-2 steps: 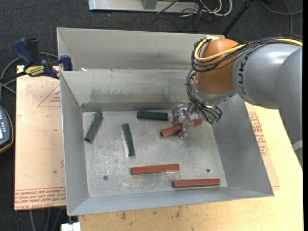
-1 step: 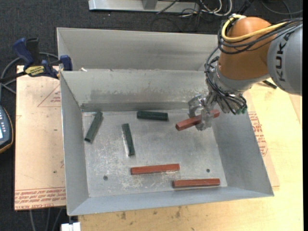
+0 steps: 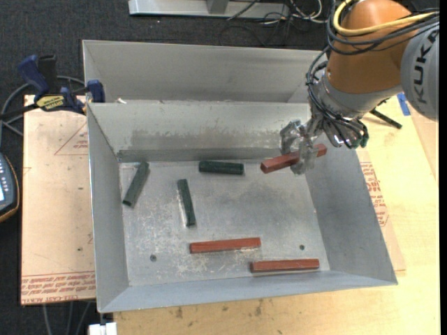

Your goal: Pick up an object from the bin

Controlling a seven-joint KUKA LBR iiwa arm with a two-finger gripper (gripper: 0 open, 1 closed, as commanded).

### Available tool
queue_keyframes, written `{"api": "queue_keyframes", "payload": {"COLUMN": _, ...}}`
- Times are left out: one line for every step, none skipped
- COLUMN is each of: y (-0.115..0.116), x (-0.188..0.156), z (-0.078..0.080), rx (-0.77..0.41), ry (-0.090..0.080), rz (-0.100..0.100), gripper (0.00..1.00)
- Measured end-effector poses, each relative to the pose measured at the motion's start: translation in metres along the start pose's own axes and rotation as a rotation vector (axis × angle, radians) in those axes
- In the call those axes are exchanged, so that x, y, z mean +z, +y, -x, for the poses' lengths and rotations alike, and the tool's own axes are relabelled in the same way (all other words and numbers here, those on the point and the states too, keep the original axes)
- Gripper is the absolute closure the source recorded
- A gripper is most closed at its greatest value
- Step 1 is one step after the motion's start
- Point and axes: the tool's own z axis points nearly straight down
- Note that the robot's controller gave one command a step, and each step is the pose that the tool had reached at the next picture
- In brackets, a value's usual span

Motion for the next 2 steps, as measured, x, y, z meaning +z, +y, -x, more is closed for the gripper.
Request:
{"api": "queue_keyframes", "payload": {"y": 0.000, "x": 0.003, "z": -0.001, "rx": 0.001, "ry": 0.006, "rz": 0.002, "gripper": 0.00}}
{"api": "queue_keyframes", "payload": {"y": 0.006, "x": 0.135, "z": -0.007, "rx": -0.010, "ry": 0.015, "rz": 0.006, "gripper": 0.00}}
